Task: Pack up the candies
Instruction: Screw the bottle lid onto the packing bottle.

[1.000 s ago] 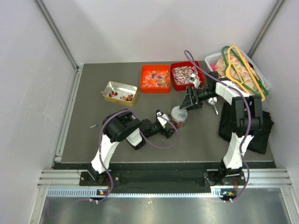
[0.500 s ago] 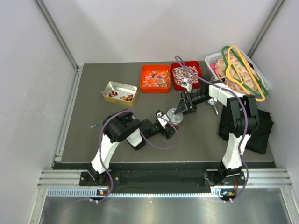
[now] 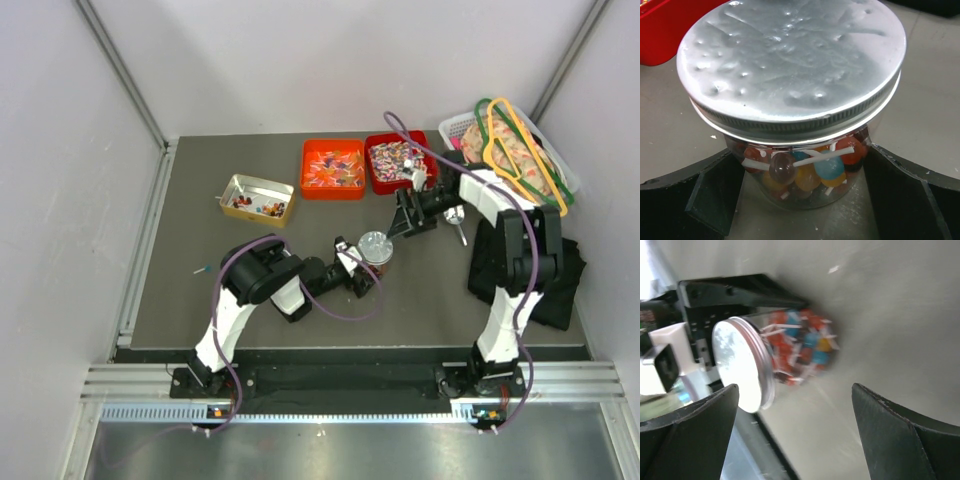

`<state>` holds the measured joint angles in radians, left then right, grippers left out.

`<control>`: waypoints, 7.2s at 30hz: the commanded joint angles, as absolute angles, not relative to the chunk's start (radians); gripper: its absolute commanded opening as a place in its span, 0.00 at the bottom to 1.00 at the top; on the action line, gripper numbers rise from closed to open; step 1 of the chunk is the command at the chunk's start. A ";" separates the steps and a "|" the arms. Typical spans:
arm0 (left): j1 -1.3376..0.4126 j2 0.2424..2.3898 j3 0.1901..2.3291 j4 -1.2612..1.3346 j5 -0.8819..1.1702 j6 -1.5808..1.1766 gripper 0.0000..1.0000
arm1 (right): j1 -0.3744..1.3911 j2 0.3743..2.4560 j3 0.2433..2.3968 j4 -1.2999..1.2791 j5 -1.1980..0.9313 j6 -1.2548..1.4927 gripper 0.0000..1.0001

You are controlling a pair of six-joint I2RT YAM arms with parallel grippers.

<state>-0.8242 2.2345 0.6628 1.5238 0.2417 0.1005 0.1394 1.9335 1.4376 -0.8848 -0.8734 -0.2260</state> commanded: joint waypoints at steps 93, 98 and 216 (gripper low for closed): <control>-0.785 2.335 0.719 1.554 0.428 0.049 0.79 | 0.609 1.802 1.540 -0.999 -0.213 -0.730 0.84; -0.785 2.333 0.718 1.551 0.425 0.049 0.79 | 0.607 1.804 1.537 -0.996 -0.201 -0.696 0.70; -0.787 2.338 0.729 1.528 0.437 0.058 0.69 | 0.568 1.772 1.427 -0.706 -0.065 -0.250 0.99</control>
